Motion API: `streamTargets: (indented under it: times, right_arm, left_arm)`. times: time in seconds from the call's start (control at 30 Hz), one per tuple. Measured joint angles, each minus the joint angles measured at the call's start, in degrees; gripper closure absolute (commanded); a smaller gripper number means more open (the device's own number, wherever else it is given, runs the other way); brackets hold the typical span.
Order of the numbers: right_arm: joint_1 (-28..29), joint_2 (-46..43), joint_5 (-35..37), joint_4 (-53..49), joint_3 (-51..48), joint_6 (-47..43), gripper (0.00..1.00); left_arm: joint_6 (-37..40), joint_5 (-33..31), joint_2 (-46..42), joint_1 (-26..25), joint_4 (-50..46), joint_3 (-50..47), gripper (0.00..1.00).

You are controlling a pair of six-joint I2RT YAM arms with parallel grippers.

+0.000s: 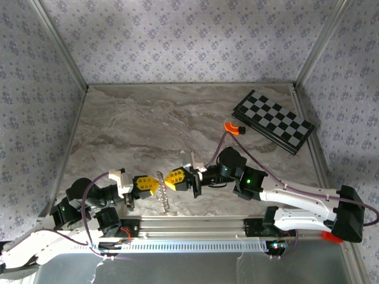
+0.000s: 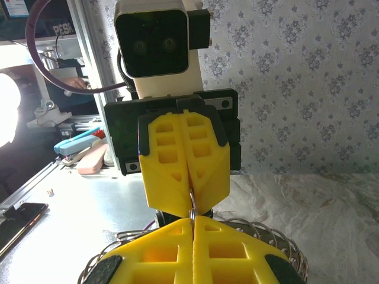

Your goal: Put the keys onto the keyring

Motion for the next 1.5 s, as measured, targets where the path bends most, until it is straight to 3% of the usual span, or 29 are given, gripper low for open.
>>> streamTargets:
  times: [0.8,1.5]
  right_arm:
    - [1.3,-0.1,1.8,-4.0,1.2,-4.3,1.00]
    - [7.0,-1.7,12.2,-7.6,2.0,-12.8,1.00]
  left_arm:
    - [0.0,0.0,0.8,0.0,-0.6,0.5,1.00]
    - [0.0,-0.3,1.4,0.0,-3.7,2.7,1.00]
